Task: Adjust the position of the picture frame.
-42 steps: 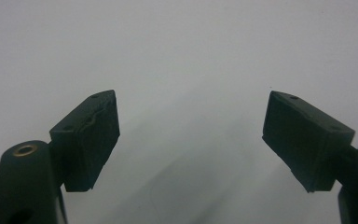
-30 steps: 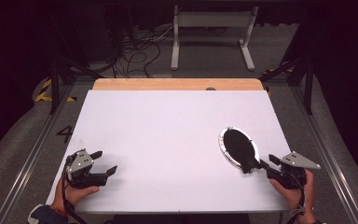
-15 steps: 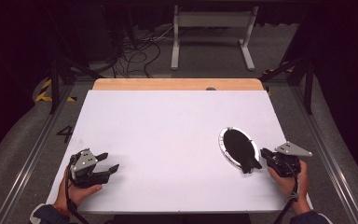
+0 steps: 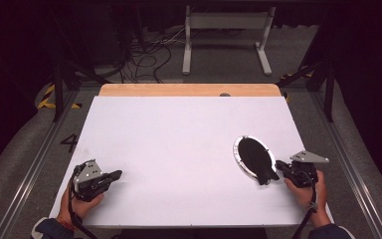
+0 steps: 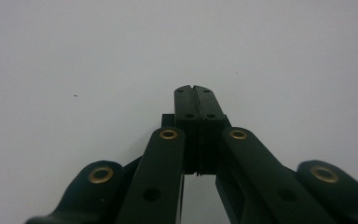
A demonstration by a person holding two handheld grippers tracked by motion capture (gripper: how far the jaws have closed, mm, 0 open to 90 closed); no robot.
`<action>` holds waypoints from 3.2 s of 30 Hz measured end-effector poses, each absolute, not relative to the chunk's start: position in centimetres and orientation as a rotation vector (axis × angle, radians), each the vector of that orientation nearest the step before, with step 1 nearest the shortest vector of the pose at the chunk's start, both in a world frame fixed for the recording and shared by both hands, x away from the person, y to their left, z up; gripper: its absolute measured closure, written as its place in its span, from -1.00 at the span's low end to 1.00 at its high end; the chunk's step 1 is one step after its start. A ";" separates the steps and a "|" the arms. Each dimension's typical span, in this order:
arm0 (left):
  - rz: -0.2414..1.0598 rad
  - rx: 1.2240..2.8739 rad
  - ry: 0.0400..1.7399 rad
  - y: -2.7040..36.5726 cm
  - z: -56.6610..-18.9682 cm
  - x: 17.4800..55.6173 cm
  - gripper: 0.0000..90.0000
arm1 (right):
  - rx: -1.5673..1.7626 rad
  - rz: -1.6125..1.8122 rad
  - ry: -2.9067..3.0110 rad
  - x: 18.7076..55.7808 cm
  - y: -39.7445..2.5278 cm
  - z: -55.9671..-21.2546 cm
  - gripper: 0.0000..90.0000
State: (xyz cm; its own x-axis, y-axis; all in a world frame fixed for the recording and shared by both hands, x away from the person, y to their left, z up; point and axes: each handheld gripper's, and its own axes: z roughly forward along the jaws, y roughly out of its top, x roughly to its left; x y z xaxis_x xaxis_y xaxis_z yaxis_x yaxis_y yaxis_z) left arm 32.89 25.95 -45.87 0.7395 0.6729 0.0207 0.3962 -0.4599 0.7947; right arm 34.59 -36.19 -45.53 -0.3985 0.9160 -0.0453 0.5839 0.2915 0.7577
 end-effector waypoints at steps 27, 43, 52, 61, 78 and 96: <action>0.388 2.188 0.734 22.6 -45.7 35.0 1.00 | 1.333 0.960 2.157 37.0 -36.0 -45.3 1.00; 0.365 2.223 0.674 19.4 -45.8 36.7 1.00 | 1.202 0.960 2.251 37.0 -31.2 -45.4 1.00; 0.356 2.243 0.641 17.6 -45.7 37.7 1.00 | 1.171 0.956 2.270 37.1 -29.4 -45.4 1.00; 0.343 2.243 0.619 16.3 -45.5 38.6 1.00 | 1.171 0.995 2.294 37.6 -28.2 -45.5 1.00; 0.317 2.240 0.602 14.2 -45.3 39.7 1.00 | 1.182 0.953 2.224 39.6 -27.4 -45.6 1.00; 0.302 2.273 0.563 11.5 -45.7 40.6 0.99 | 1.196 0.951 2.229 40.0 -25.0 -45.6 1.00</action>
